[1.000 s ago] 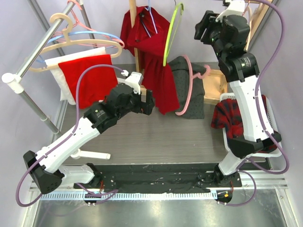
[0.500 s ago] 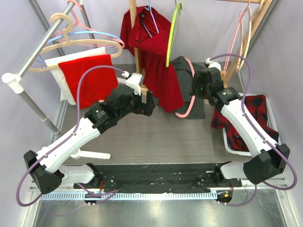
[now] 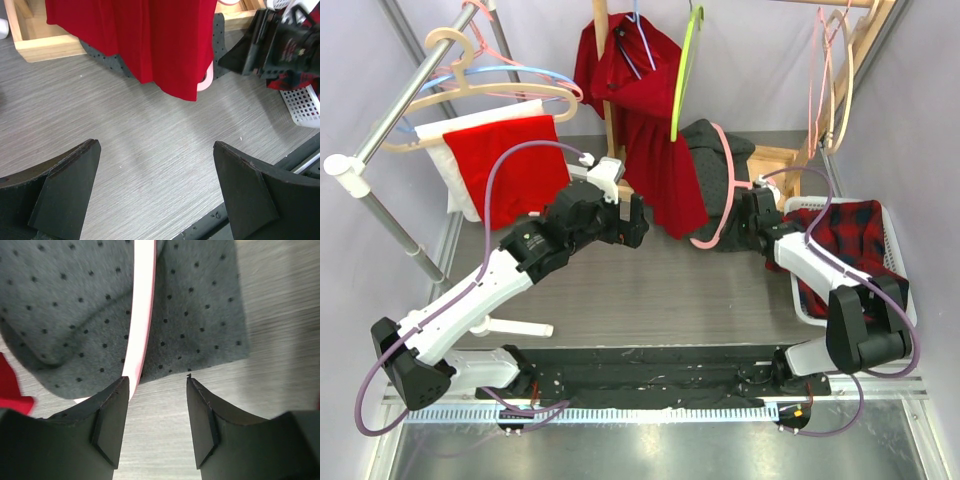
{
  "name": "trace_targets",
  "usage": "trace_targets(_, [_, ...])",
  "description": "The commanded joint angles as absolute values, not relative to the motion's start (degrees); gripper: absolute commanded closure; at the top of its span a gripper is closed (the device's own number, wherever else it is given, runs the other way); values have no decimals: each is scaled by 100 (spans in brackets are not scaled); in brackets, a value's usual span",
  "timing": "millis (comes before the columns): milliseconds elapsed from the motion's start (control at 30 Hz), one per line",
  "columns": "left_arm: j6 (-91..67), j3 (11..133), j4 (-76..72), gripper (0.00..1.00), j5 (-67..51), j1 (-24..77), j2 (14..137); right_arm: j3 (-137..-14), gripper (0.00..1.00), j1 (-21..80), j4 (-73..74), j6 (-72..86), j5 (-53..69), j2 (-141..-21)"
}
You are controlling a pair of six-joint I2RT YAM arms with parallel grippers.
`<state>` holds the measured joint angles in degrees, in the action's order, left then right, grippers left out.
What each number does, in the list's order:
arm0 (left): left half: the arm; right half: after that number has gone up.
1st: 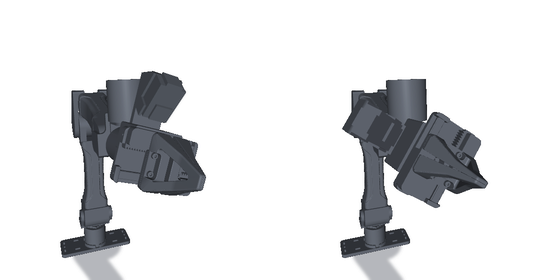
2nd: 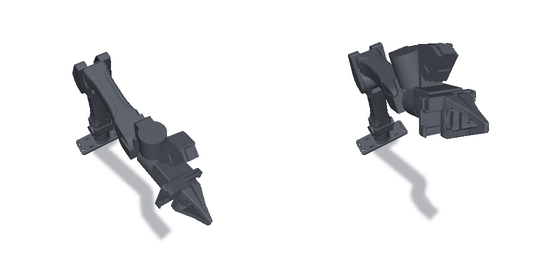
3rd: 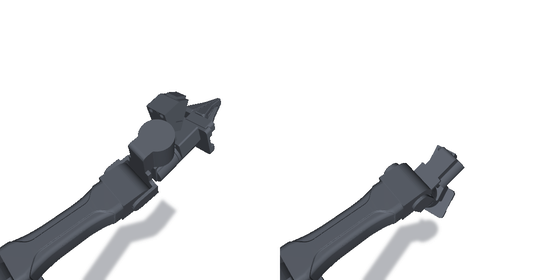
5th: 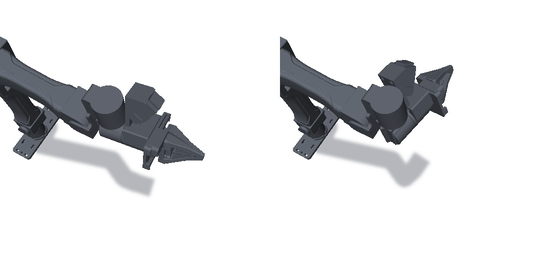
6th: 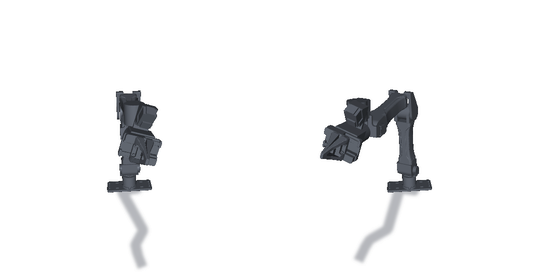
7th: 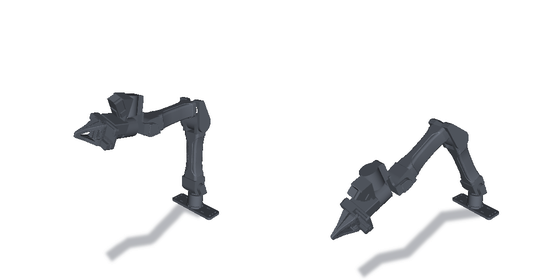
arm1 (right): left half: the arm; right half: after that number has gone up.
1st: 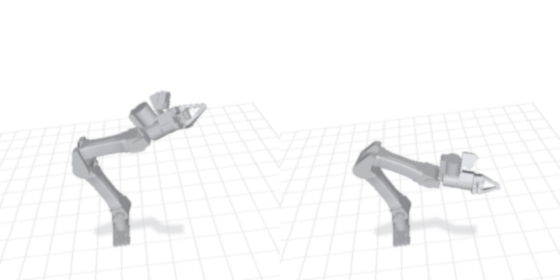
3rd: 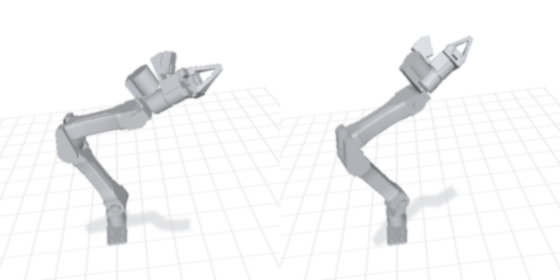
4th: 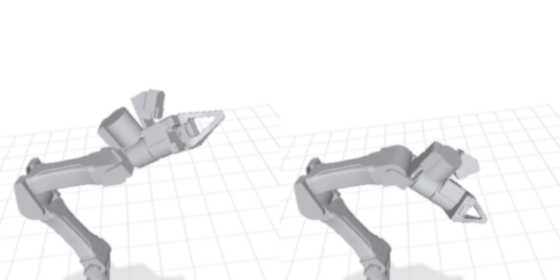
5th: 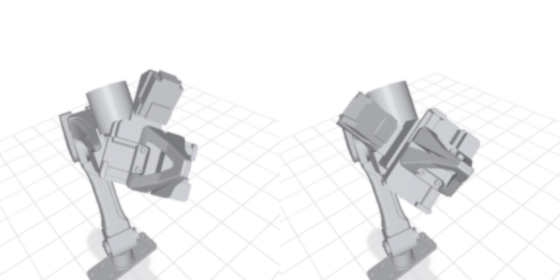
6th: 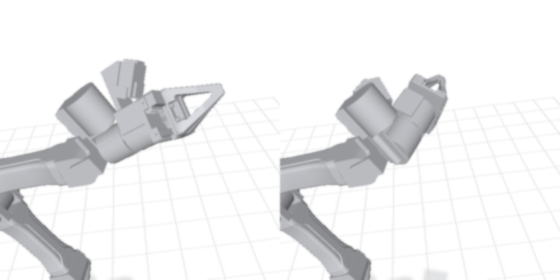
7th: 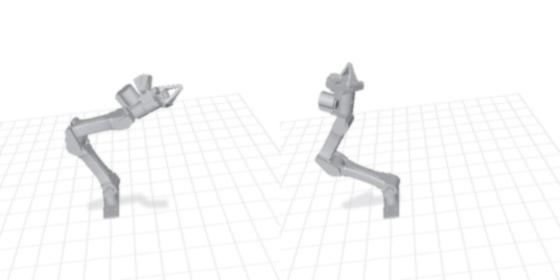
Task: Place the skirt on the hanger
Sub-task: Pick up the hanger at the center of the board.
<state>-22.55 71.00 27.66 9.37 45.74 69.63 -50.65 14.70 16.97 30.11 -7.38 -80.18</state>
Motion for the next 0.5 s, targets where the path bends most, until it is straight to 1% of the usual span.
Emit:
trace_targets(0, [-2338, 7102, 2575, 0, 888, 4562, 6943, -4563, 45, 1354, 37, 3366, -264, -8121])
trace_targets(267, [-2320, 7084, 2584, 0, 958, 4553, 6908, -3956, 44, 1310, -1509, 3585, 149, -8393])
trace_targets(367, [-2312, 7093, 2584, 0, 967, 4562, 6926, -3885, 44, 1266, -1722, 3700, 158, -8542])
trace_targets(400, [-2312, 7110, 2575, 0, 958, 4562, 6943, -3876, 44, 1266, -1766, 3709, 193, -8595])
trace_targets(467, [-2303, 7119, 2601, 0, 967, 4553, 6970, -3824, 49, 1248, -1924, 3779, 220, -8762])
